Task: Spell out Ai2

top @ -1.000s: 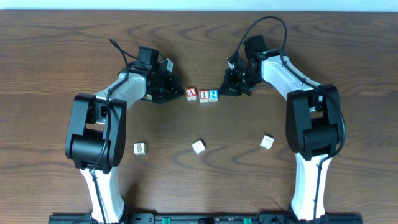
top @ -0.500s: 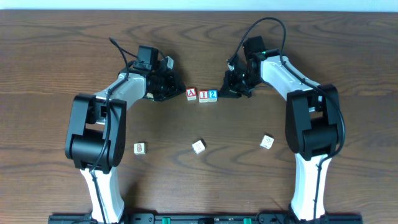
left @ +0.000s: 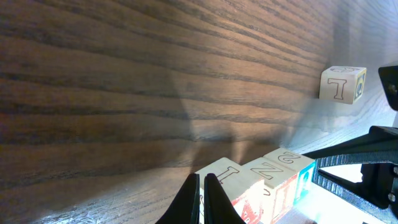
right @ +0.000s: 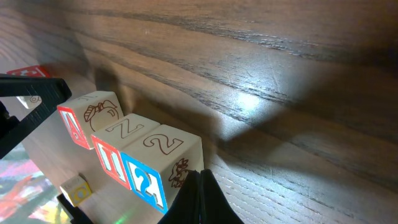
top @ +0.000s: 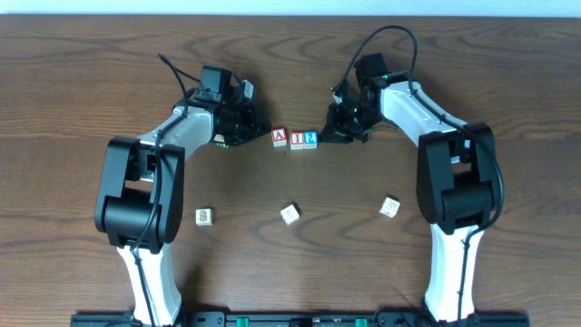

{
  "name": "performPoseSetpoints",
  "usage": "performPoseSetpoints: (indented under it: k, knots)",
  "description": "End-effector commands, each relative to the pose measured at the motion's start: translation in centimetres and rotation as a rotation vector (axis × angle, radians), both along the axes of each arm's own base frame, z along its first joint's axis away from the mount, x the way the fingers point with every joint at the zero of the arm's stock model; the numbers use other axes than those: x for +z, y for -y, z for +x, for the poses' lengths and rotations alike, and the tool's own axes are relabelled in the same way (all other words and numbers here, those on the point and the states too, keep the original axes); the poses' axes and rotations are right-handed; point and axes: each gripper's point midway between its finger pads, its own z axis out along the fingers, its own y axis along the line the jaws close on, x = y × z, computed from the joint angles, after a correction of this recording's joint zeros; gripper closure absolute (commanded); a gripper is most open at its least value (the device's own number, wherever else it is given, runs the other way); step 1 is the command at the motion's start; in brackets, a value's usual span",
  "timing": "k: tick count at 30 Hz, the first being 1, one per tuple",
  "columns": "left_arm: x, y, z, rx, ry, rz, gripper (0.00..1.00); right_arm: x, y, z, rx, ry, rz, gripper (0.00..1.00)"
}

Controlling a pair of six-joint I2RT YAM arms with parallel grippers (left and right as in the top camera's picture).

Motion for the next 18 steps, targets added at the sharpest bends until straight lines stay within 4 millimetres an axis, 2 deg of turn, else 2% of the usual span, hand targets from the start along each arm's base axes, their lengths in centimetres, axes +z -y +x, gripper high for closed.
performPoseSetpoints:
  k: [1, 6, 18]
  knots:
    - [-0.79, -0.12, -0.01, 0.003, -0.011, 0.005, 0.94, 0.75, -0.42, -0.19, 0.008, 0.012, 0.003, 0.99]
    - [-1.55, 0.29, -0.27, 0.001, -0.04, -0.024, 0.94, 0.7, -0.35, -0.35, 0.009, 0.005, -0.002, 0.99]
    - [-1.38, 0.3, 0.04, 0.001, -0.025, -0.029, 0.94, 0.6, -0.2, -0.5, 0.013, 0.002, -0.011, 0.99]
